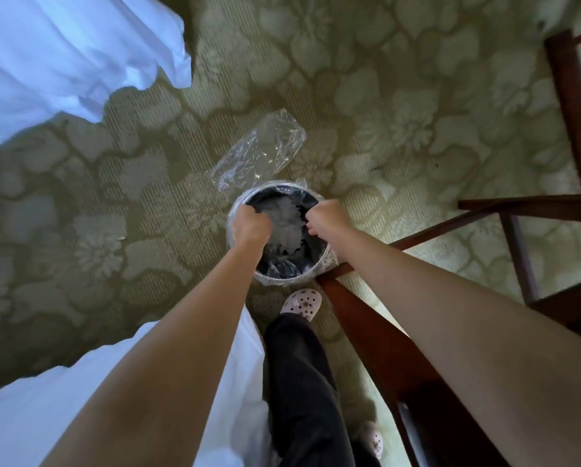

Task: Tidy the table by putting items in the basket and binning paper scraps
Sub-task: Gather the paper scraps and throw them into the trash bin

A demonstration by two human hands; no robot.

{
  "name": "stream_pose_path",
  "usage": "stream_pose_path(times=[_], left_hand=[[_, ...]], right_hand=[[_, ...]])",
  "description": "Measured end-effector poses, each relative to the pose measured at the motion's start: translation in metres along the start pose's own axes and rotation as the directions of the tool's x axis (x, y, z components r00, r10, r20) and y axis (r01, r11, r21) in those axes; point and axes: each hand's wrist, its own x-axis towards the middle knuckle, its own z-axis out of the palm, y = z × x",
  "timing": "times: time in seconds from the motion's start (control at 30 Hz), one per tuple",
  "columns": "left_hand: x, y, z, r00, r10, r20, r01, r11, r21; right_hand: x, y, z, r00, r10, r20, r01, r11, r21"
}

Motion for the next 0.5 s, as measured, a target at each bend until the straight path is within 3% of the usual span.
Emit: stream_pose_path(times=[0.1,0.23,0.4,0.5], left_hand=[[-0.040,0.033,-0.014,0.994,0.108,0.034,-0.105,0.990,-0.091],[-0.130,0.085,-0.030,0.950,0.309,-0.039,-0.311,0.939,-0.144],[-0.259,0.132,-0.033,0.846,0.528,0.071,-0.491,0.825,-0.279],[-0.349,0.143,-0.026,0.719,0.677,0.154,-0.632,0.730,-0.260]], right_hand=[[-0.049,-0.013,-0.036,0.989,-0.107,-0.098,0.111,0.993,0.035],[-0.128,-0.024,-0.092,0.939,-0.232,-0.253,0.279,0.945,0.170],[-0.241,-0.011,-0.173,0.848,-0.300,-0.438,0.454,0.837,0.306],[-0.309,0.024,-0.220,0.777,-0.260,-0.574,0.550,0.724,0.416]])
